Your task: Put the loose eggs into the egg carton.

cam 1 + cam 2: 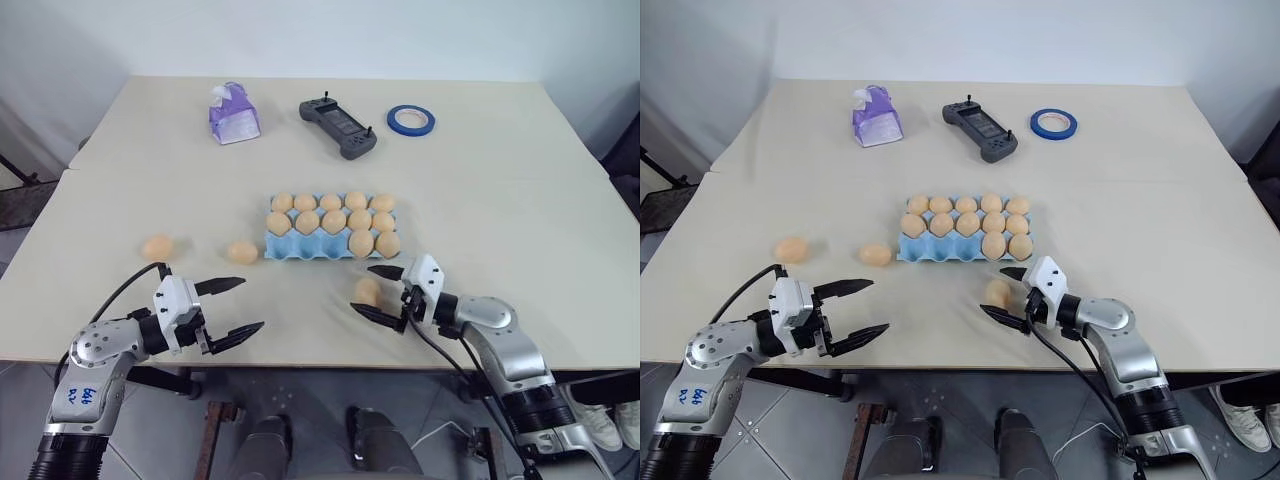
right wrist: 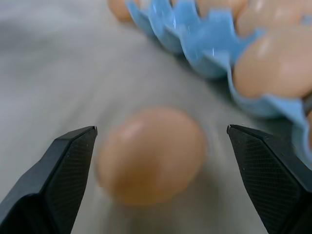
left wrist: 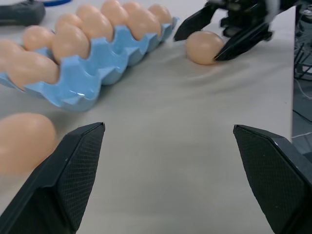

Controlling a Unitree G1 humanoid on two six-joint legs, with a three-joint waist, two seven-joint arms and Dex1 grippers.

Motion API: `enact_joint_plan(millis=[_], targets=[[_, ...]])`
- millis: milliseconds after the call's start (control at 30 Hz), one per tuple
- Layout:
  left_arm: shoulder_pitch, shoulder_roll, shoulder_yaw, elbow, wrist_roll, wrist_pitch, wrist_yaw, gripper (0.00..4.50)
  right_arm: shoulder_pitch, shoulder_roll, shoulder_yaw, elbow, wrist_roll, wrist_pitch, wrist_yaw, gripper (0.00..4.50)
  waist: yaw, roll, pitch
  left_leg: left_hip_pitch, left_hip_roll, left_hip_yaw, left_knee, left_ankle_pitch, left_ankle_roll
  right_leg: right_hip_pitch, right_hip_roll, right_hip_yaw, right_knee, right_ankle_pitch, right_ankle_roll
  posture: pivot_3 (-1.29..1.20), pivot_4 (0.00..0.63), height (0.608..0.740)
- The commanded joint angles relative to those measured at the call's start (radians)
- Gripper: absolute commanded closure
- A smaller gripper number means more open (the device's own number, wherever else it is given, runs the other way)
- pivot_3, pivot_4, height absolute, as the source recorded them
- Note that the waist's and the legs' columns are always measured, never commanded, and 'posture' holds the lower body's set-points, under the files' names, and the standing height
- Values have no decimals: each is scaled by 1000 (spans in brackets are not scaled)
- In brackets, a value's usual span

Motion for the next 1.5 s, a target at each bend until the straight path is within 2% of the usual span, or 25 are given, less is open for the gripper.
enact_joint_plan(millis=[33, 167, 200, 400, 533, 733, 933, 967, 1100, 1267, 1333, 1500], targets=[[9, -7, 15, -48, -11, -18, 16, 0, -21, 22, 10, 1, 1, -37, 10, 649, 0, 0, 0, 0, 0, 0, 0, 0, 0, 0, 0, 0, 0, 0, 0, 0, 150, 740], [18, -21, 29, -57, -12, -17, 50, 0, -34, 39, -2, -25, 23, -30, 15, 1962, -2, 0, 0, 0, 0, 0, 0, 0, 0, 0, 0, 0, 0, 0, 1, 0, 150, 740], [23, -30, 42, -61, -16, -13, 72, 0, -38, 41, -3, -40, 30, -26, 20, 2122, -2, 0, 0, 0, 0, 0, 0, 0, 0, 0, 0, 0, 0, 0, 1, 0, 150, 740], [26, -76, 111, -57, -22, 1, 188, 0, -94, 74, -17, -87, 59, 23, -21, 2122, -2, 0, 0, 0, 0, 0, 0, 0, 0, 0, 1, 0, 1, 0, 1, 0, 150, 740], [36, -120, 144, -53, -14, 7, 276, 0, -222, 126, -17, 43, -24, 35, -157, 2122, -4, 0, 0, 0, 0, 0, 1, 0, 0, 0, 1, 0, 3, 1, 1, 0, 150, 740], [53, -137, 128, -61, 0, -2, 296, 0, -323, 177, -9, 162, -67, 17, -220, 2122, -1, 0, 0, 0, 0, 0, 1, 0, 0, -1, 1, -1, 3, 1, 1, 0, 150, 740], [70, -136, 140, -68, 3, -9, 318, 0, -330, 184, 23, 121, -82, 43, -201, 122, -3, 0, 0, -1, 0, 0, 1, 0, 0, -2, 1, -1, 3, 1, 1, 0, 150, 740], [73, -134, 144, -69, 1, -10, 319, 0, -320, 178, 20, 99, -71, 50, -192, 25, -3, 0, 0, -1, 0, 0, 1, 0, 0, -2, 1, -1, 3, 1, 1, 0, 150, 740], [80, -130, 172, -54, 24, -24, 362, 0, -266, 131, -8, -1, -36, 62, -154, 25, -2, 0, 0, -2, 0, 0, 1, 0, 0, -2, 1, -1, 3, 1, 1, 0, 150, 740], [104, -144, 254, -28, 39, -22, 468, 0, -80, 22, -91, -99, 79, -45, 10, 25, 4, -1, 0, -2, 0, -1, 1, 0, 0, -1, 1, -2, 2, 1, 1, 0, 150, 740], [152, -148, 278, -35, 15, 9, 466, 0, -9, -33, -111, -107, 113, -139, 125, 25, 1, -1, 0, -2, 0, -1, 1, 0, 0, -1, 1, -2, 1, 1, 1, 0, 150, 740], [228, -166, 365, -42, -21, 26, 511, 0, 61, -111, -171, -62, 164, -207, 231, 25, -8, -1, 0, 1, 0, 5, 1, -1, 1, 0, 2, 0, 1, 2, 3, 0, 150, 740]])
